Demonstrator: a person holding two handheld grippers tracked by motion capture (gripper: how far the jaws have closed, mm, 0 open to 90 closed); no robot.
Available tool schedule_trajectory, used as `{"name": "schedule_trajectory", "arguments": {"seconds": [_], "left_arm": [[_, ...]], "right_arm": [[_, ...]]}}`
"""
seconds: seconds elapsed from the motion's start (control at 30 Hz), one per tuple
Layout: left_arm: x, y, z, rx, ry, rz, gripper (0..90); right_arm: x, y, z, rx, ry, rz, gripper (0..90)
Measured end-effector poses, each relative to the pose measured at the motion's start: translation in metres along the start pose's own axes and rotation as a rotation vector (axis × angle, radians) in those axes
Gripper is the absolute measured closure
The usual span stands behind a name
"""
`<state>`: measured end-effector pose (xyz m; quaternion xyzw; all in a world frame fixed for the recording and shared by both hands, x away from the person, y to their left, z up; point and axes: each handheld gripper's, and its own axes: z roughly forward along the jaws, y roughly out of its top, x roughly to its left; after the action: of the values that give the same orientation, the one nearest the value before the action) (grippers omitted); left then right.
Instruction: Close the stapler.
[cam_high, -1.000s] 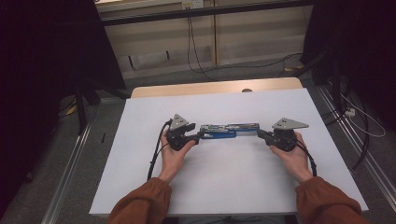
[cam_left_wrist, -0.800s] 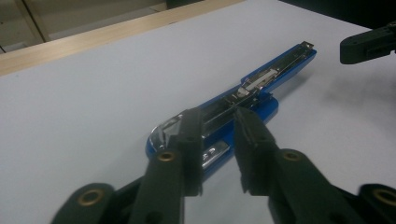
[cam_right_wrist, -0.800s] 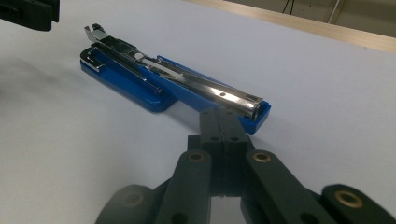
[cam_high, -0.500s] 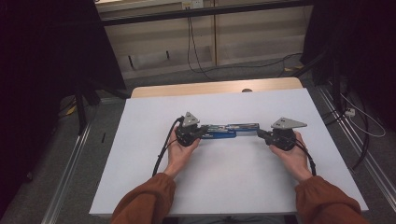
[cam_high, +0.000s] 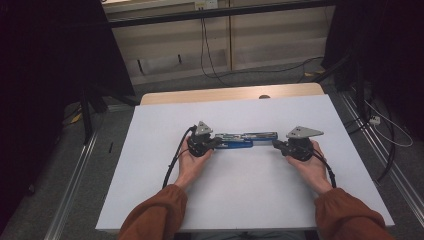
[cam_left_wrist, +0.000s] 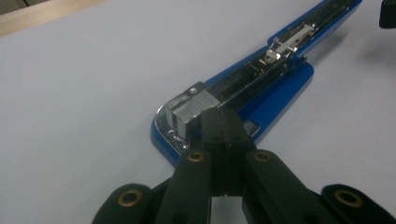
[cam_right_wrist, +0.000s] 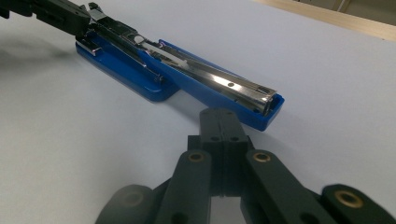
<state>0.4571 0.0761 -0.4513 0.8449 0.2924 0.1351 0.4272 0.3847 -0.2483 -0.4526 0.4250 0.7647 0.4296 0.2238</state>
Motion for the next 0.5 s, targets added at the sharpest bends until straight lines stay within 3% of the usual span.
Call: {"name": "schedule_trajectory", "arguments": {"seconds": [0.37,0.5], "left_arm": [[-0.0033,-0.0001,0.0028,-0.013,-0.019,-0.019,90.0],[-0.0045,0.0004,0.0042,-0.018,-0.013,-0.006,90.0]], "right_arm": [[-0.0021,0.0004,0.0035,0.037,-0.013,0.002,90.0],[-0.0037,0.0012,0.0060,0.050,-0.018,0.004,90.0]]}}
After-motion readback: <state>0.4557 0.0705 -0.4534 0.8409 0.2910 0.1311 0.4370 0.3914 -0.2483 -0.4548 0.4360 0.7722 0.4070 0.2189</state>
